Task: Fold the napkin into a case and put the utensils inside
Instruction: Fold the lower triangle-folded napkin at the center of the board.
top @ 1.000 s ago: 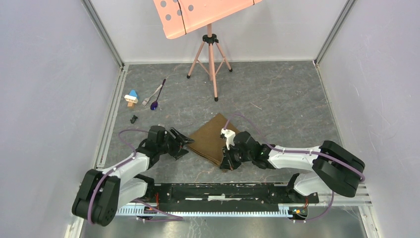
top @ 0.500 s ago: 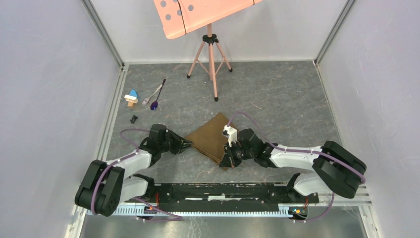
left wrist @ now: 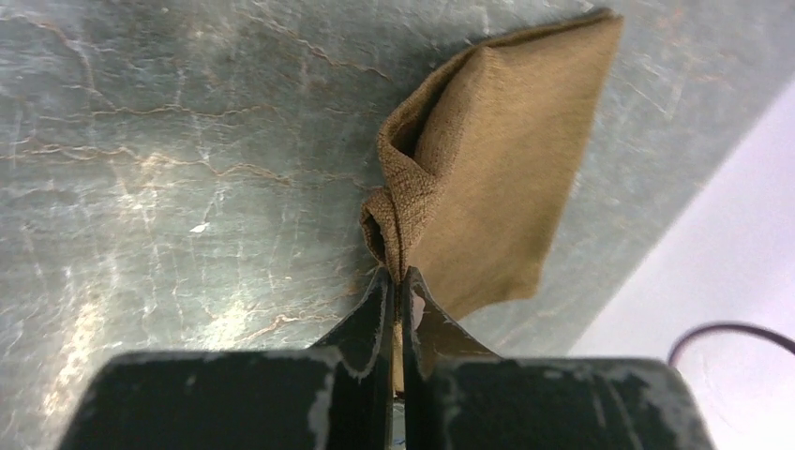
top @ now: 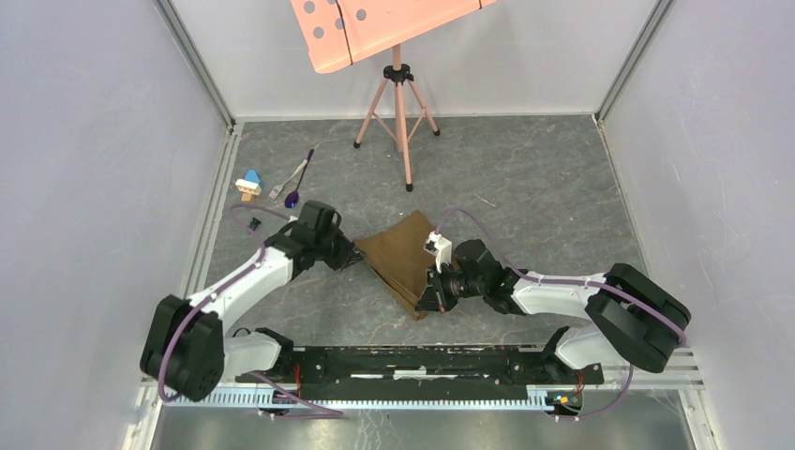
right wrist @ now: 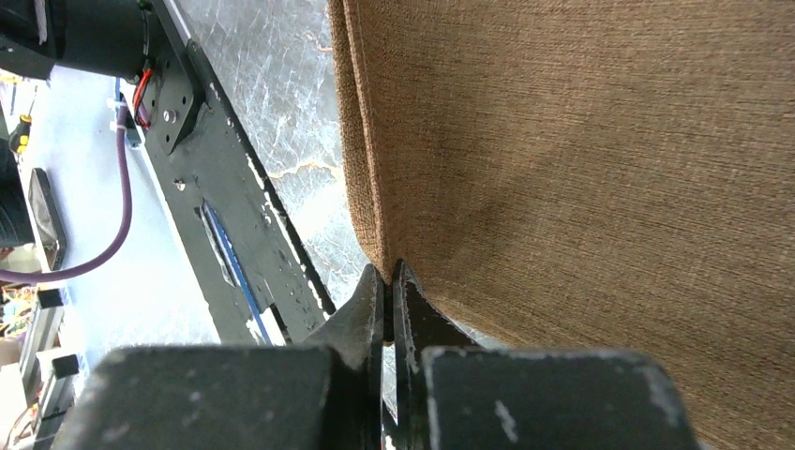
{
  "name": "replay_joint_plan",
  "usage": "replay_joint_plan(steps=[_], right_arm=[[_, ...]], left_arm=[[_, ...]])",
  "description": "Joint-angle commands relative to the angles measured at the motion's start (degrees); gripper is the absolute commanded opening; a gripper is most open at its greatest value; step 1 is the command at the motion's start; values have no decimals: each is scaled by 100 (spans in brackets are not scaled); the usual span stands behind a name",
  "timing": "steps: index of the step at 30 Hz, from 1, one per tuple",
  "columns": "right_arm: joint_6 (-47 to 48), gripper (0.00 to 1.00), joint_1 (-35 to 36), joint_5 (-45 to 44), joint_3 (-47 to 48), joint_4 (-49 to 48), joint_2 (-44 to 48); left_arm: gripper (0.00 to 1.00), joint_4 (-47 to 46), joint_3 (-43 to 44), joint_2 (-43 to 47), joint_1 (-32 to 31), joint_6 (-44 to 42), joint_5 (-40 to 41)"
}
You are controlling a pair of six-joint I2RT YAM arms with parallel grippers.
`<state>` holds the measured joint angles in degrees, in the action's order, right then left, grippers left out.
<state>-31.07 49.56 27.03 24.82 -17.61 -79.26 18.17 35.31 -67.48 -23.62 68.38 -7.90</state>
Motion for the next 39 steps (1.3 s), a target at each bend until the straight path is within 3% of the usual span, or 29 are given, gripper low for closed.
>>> replay_joint_plan(steps=[1,6,14,18,22,30,33,39], right_arm=[[7,0,-112,323,-151,18,-25],[153,0,-281,287,-264,120,62],[874,2,-385,-7,-208,363,239],[1184,28,-364,-160,-165,359,526],[1413,47,-244,-317,-137,300,753],[1895,86,524,-1681,316,645,678],[1975,92,981,-2643,571,849,441],[1937,93,1617,-4272,965,1150,-80]], left_arm=[[2,1816,1138,-691,-298,414,1421],[2,2919,2341,-1611,-891,974,2082],[2,3122,3207,-2527,-1215,1266,2297],[2,3213,3509,-2874,-1233,1227,2177],[2,3271,3634,-2999,-1233,1156,2147],[2,3265,3558,-2933,-1229,1105,2116],[2,3263,3592,-2944,-1228,1075,2082],[2,3270,3529,-2903,-1182,1044,2051]])
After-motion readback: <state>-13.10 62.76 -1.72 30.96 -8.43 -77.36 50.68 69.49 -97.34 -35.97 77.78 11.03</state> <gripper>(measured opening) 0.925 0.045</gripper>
